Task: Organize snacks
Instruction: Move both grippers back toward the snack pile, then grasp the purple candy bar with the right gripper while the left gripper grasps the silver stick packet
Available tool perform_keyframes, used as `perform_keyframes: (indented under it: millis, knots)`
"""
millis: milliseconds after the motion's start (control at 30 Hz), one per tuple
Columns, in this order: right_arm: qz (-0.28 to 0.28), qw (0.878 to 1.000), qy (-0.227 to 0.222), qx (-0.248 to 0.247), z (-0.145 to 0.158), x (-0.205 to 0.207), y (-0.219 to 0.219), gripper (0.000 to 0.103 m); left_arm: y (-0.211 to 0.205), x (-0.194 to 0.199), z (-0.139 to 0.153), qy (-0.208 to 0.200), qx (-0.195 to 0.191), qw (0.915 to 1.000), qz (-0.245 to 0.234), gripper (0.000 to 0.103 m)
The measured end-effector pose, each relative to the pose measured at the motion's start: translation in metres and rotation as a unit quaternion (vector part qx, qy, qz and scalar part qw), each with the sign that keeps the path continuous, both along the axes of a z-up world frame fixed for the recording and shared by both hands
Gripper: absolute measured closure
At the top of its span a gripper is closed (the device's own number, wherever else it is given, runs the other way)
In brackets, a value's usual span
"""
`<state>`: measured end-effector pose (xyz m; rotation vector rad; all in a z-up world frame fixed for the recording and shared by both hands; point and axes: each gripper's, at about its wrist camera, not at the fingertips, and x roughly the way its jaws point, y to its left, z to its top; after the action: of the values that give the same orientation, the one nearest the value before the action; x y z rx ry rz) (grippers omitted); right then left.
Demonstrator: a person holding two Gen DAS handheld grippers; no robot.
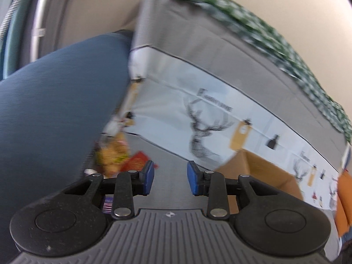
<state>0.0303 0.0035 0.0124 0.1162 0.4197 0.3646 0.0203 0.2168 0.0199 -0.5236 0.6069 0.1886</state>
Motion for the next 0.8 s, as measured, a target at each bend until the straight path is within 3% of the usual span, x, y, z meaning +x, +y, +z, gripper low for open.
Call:
perform_keyframes:
  millis: [100, 167, 300, 467, 567, 633, 733, 800]
  knots:
    - [0.043, 0.999, -0.014, -0.003, -0.003, -0.010, 0.023, 0.083, 0.022, -0.004, -0.005, 0.014, -0.009, 0.9995, 0.027, 0.070]
    - [0.077, 0.997, 0.002, -0.001, -0.009, -0.011, 0.037, 0.083, 0.033, -0.006, -0.008, 0.022, -0.015, 0.9989, 0.040, 0.070]
    - [0.151, 0.986, 0.076, -0.010, -0.036, -0.004, 0.069, 0.083, 0.044, -0.009, -0.013, 0.039, -0.010, 0.9978, 0.052, 0.072]
    - [0.187, 0.971, 0.149, -0.020, -0.074, -0.003, 0.102, 0.064, 0.045, -0.007, -0.020, 0.059, 0.000, 0.9971, 0.047, 0.072]
    - [0.196, 0.963, 0.184, -0.026, -0.093, -0.002, 0.117, 0.060, 0.044, -0.003, -0.027, 0.076, 0.005, 0.9962, 0.043, 0.072]
    - [0.200, 0.959, 0.199, -0.033, -0.101, -0.002, 0.122, 0.061, 0.044, -0.001, -0.030, 0.083, 0.008, 0.9957, 0.039, 0.072]
    - [0.193, 0.959, 0.201, -0.060, -0.107, -0.001, 0.122, 0.082, 0.040, 0.004, -0.034, 0.094, 0.015, 0.9950, 0.027, 0.072]
    - [0.178, 0.962, 0.198, -0.060, -0.104, 0.000, 0.113, 0.085, 0.033, 0.009, -0.040, 0.110, 0.021, 0.9936, 0.015, 0.072]
